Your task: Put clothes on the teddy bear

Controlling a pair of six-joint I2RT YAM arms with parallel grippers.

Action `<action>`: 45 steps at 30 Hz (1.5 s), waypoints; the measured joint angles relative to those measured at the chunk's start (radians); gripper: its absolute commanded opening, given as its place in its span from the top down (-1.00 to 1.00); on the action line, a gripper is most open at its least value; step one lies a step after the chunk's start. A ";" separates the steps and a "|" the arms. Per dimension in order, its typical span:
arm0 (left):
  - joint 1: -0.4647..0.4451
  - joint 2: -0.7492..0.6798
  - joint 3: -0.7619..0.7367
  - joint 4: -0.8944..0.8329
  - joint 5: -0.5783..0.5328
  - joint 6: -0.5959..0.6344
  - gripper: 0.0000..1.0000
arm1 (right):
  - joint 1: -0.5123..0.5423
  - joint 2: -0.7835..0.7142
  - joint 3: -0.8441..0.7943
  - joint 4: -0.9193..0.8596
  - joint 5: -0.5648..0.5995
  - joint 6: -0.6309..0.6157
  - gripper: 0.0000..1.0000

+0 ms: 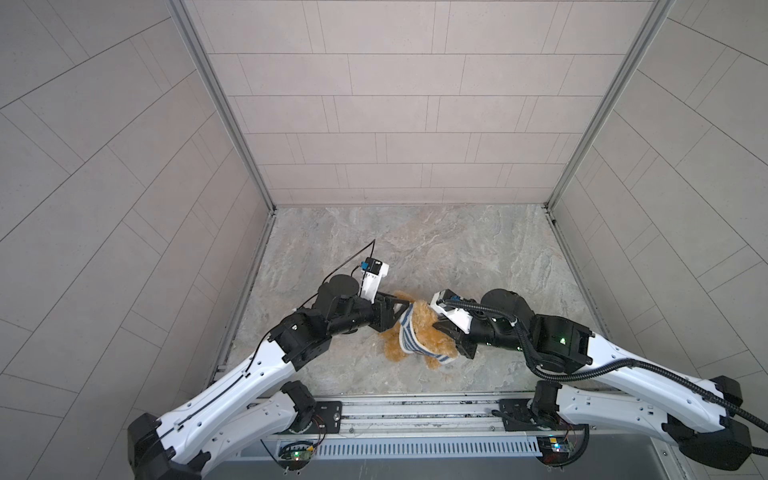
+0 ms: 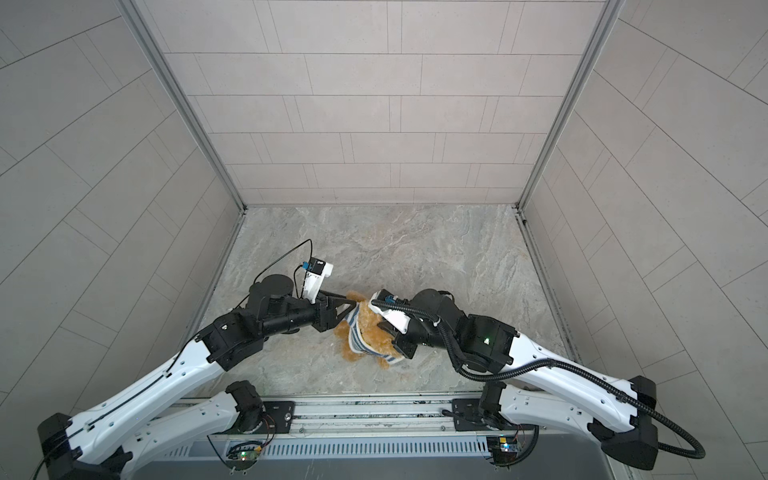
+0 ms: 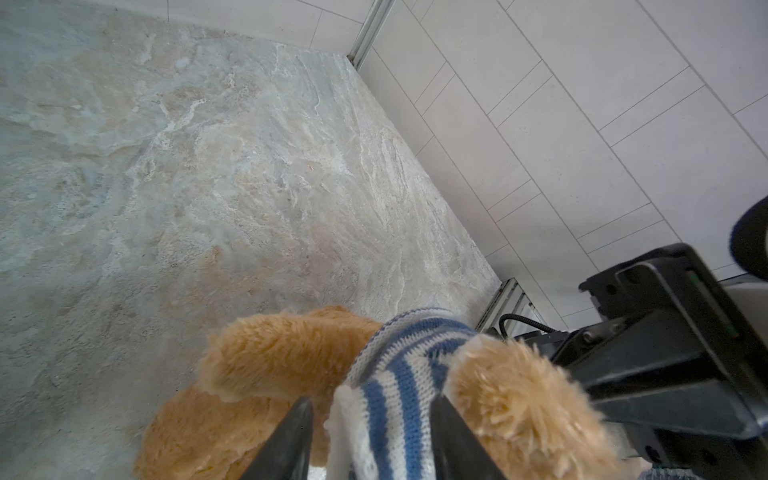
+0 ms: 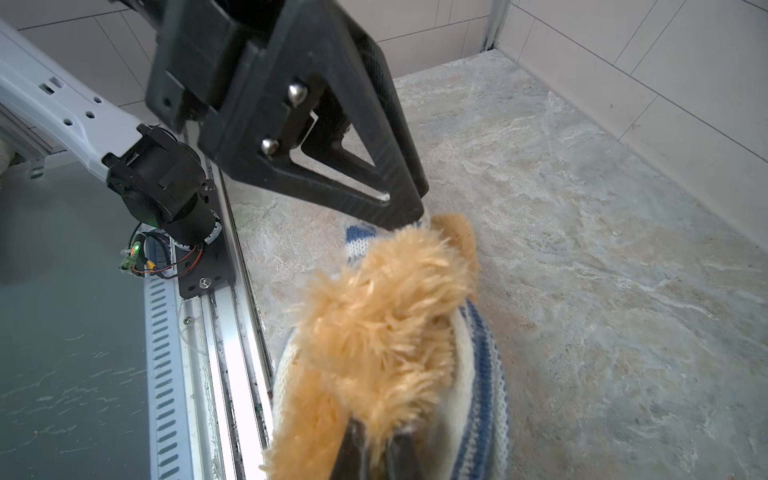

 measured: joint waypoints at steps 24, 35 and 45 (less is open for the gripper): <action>0.216 0.013 -0.139 0.072 0.088 -0.117 1.00 | 0.062 0.023 0.018 -0.029 0.125 -0.106 1.00; 0.224 0.085 -0.170 0.091 0.098 -0.117 1.00 | 0.100 -0.017 0.002 -0.013 0.138 -0.171 1.00; 0.211 0.084 -0.212 0.219 0.097 -0.137 0.98 | 0.111 0.026 0.027 0.006 0.309 -0.048 1.00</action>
